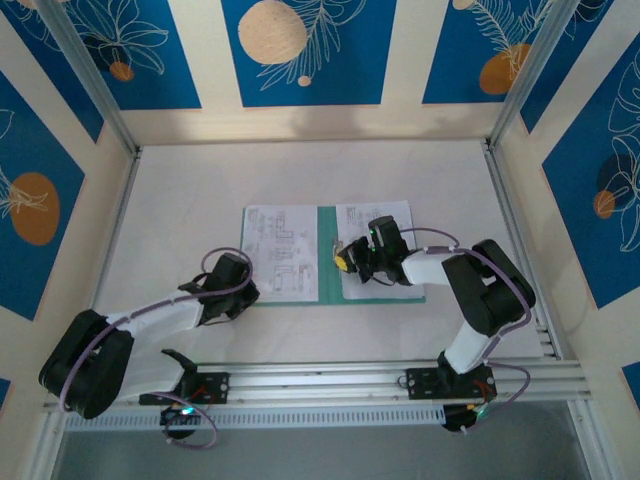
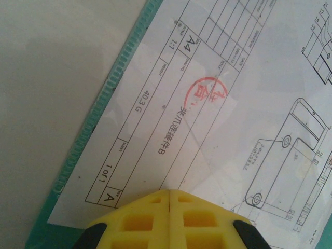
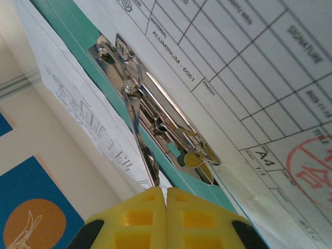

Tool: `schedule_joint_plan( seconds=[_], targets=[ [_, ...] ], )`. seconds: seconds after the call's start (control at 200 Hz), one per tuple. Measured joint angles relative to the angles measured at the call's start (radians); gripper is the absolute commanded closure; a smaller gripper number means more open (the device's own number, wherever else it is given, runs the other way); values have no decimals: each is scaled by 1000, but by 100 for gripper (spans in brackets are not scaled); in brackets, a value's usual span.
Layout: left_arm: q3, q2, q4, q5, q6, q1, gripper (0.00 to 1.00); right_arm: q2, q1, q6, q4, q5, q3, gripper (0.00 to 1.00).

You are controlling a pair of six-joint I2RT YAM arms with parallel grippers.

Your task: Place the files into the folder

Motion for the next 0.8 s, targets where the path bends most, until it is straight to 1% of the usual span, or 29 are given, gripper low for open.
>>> schedule_joint_plan(
  seconds=[0.8],
  targets=[
    [-1, 2, 1, 0, 0, 0, 100, 19, -11, -45, -53, -11, 16, 100]
  ],
)
